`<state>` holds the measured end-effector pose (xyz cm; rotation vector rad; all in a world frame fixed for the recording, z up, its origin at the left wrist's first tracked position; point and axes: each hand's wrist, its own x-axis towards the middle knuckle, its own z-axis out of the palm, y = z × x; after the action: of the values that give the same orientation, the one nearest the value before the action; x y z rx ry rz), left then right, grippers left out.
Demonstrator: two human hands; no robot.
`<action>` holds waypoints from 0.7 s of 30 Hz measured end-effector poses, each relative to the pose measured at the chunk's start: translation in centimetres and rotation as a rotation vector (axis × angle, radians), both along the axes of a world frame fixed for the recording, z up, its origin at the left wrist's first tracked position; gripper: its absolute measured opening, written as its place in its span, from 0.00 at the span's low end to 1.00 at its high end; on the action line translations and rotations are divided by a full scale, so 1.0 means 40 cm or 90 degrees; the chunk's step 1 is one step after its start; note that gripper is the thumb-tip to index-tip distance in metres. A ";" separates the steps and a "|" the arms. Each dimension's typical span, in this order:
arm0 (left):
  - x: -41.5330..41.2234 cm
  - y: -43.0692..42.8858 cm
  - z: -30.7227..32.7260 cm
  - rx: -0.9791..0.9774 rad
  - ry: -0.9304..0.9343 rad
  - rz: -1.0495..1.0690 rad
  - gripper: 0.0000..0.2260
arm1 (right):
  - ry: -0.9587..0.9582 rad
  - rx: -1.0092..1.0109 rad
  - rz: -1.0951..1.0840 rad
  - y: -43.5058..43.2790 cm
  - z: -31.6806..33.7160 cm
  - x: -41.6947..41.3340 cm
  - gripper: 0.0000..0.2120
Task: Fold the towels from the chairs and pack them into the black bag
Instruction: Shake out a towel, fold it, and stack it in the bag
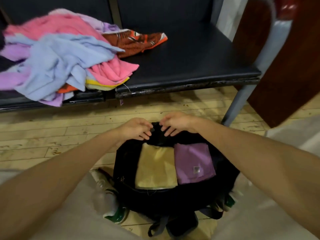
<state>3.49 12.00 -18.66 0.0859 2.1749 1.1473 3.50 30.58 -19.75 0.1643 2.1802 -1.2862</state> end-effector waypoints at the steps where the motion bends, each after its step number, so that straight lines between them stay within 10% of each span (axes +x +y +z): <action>1: -0.001 -0.006 0.036 0.035 0.024 0.013 0.09 | 0.026 0.003 0.012 -0.005 0.044 -0.006 0.10; 11: -0.095 -0.168 0.240 0.002 0.370 0.019 0.16 | 0.215 -0.023 0.008 -0.103 0.322 -0.120 0.11; 16: -0.138 -0.251 0.268 0.019 0.549 0.225 0.10 | 0.293 -0.047 0.019 -0.188 0.357 -0.206 0.11; 21: -0.172 -0.358 0.269 -0.177 0.672 0.227 0.15 | 0.329 -0.124 -0.053 -0.290 0.337 -0.290 0.12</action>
<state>-3.38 -2.33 -7.91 0.2270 3.3766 1.0890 -8.11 18.99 -6.26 -0.1784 2.4645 -1.7273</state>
